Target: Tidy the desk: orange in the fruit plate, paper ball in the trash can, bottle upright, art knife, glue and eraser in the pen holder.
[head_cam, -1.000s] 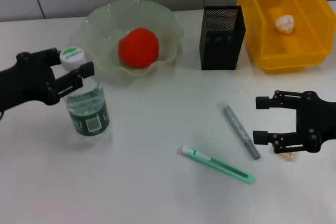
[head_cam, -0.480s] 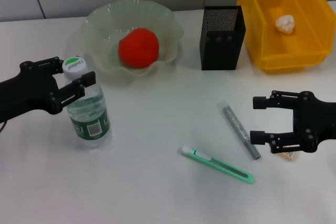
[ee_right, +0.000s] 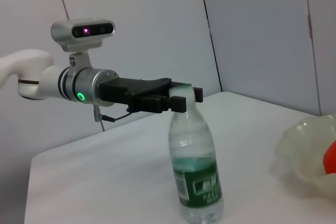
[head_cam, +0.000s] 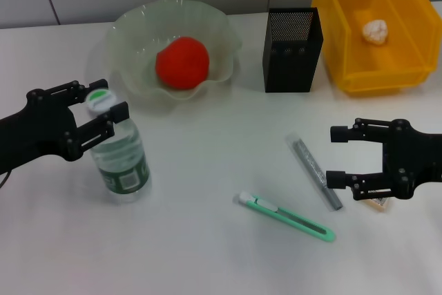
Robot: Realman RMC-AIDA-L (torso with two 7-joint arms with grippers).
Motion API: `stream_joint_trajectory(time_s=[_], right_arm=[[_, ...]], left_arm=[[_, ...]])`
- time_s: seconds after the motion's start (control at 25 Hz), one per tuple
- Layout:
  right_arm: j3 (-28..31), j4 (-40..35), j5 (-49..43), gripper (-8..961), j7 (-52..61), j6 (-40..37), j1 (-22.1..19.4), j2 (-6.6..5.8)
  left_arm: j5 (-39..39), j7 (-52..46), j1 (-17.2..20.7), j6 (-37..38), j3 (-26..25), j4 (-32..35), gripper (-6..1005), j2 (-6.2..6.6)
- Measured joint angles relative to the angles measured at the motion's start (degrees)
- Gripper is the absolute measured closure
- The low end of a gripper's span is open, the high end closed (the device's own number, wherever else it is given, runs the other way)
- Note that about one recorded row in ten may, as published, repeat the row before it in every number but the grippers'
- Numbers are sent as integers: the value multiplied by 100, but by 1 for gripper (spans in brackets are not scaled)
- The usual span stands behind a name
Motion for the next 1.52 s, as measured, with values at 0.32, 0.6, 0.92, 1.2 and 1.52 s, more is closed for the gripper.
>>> stream_joint_trajectory(time_s=[0.32, 0.6, 0.92, 1.2, 1.52], right_arm=[[-7, 12, -13, 115, -4, 36, 32, 0], [-9, 62, -17, 115, -8, 45, 37, -9], [37, -24, 6, 114, -7, -4, -15, -9], [11, -518, 11, 115, 420, 52, -4, -1], [-730, -2363, -120, 115, 2599, 63, 130, -13]], left_arm=[[6, -37, 14, -6, 1, -38, 376, 15], [-18, -191, 24, 220, -78, 32, 294, 39], [107, -326, 128, 1470, -1081, -28, 296, 228], [536, 183, 325, 2267, -1201, -632, 299, 454], [789, 1115, 656, 2403, -1218, -1155, 302, 405]])
